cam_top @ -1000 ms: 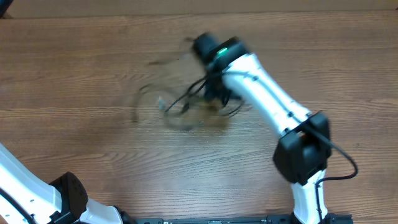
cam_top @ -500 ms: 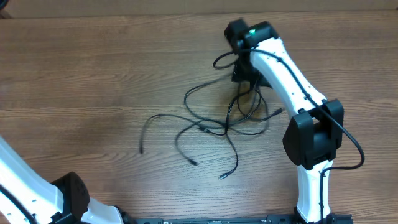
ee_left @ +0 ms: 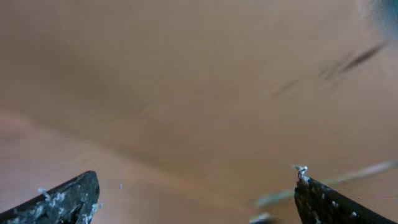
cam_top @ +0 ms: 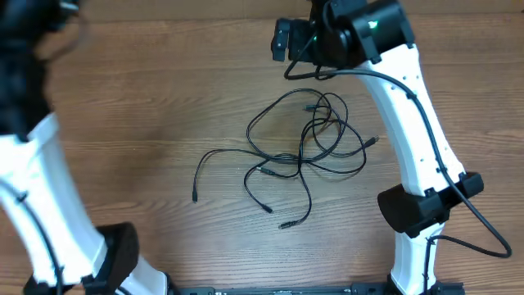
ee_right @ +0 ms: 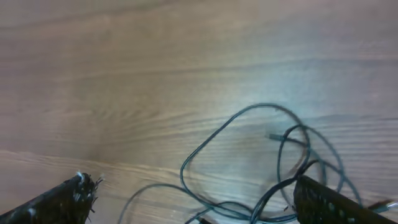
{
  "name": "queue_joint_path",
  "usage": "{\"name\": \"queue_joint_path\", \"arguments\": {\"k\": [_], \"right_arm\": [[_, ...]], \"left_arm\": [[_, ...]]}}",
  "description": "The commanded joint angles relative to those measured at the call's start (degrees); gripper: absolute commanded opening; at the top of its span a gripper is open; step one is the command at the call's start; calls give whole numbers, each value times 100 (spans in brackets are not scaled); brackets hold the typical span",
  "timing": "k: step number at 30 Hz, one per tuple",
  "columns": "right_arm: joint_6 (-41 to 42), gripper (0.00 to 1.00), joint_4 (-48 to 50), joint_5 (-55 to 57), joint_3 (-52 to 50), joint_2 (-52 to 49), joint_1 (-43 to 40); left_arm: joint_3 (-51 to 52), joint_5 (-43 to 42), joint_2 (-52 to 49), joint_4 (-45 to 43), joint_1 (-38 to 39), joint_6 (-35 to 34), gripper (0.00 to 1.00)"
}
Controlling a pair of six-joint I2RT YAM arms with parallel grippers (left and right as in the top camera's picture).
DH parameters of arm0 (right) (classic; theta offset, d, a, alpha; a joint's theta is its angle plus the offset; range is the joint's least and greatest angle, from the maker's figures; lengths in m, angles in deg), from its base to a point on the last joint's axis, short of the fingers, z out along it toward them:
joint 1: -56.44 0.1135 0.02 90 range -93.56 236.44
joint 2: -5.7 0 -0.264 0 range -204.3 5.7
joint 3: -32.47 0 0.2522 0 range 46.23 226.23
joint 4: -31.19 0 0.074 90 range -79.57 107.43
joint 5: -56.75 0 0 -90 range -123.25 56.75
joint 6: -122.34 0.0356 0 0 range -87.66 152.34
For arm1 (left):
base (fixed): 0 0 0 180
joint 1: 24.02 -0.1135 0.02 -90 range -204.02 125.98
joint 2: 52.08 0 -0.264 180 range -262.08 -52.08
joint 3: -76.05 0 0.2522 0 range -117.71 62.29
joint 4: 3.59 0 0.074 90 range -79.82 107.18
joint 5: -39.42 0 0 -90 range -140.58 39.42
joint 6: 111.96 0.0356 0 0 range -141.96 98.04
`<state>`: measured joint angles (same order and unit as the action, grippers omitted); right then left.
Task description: Untangle cables
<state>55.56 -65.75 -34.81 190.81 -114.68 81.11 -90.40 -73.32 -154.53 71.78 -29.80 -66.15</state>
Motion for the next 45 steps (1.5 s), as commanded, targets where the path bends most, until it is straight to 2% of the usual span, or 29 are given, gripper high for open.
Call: {"name": "queue_joint_path", "arguments": {"k": [1, 4, 10, 14, 16, 19, 25, 32, 45], "right_arm": [[-125, 100, -271, 586, 619, 380, -35], [-315, 100, -533, 1128, 874, 562, -44], [-872, 100, -748, 2490, 1056, 1161, -44], [-844, 100, -992, 2767, 1056, 1512, -44], [-828, 100, -1134, 2765, 1056, 1600, -44], [-828, 100, -1327, 2763, 1056, 1635, -44], [-826, 100, -1386, 2492, 962, 1633, -44], [-826, 100, -1388, 2295, 951, 1633, -44], [-828, 100, -1388, 2065, 951, 1633, -42]], "left_arm": [[0, 1217, -667, 822, 988, 1683, 100], [0, 992, -1139, 1314, 1480, 1864, 100], [0, -1115, -2114, 1705, 2192, 3239, 100], [0, -1283, -2662, 1971, 2603, 3718, 100], [0, -1163, -2914, 2087, 2806, 3912, 100], [0, -474, -3259, 2175, 3084, 3901, 100], [0, 1025, -3753, 2535, 3512, 3491, 96], [37, 1443, -4151, 2505, 4022, 3449, 92], [83, 2446, -4743, 2251, 4588, 3340, 93]]}}
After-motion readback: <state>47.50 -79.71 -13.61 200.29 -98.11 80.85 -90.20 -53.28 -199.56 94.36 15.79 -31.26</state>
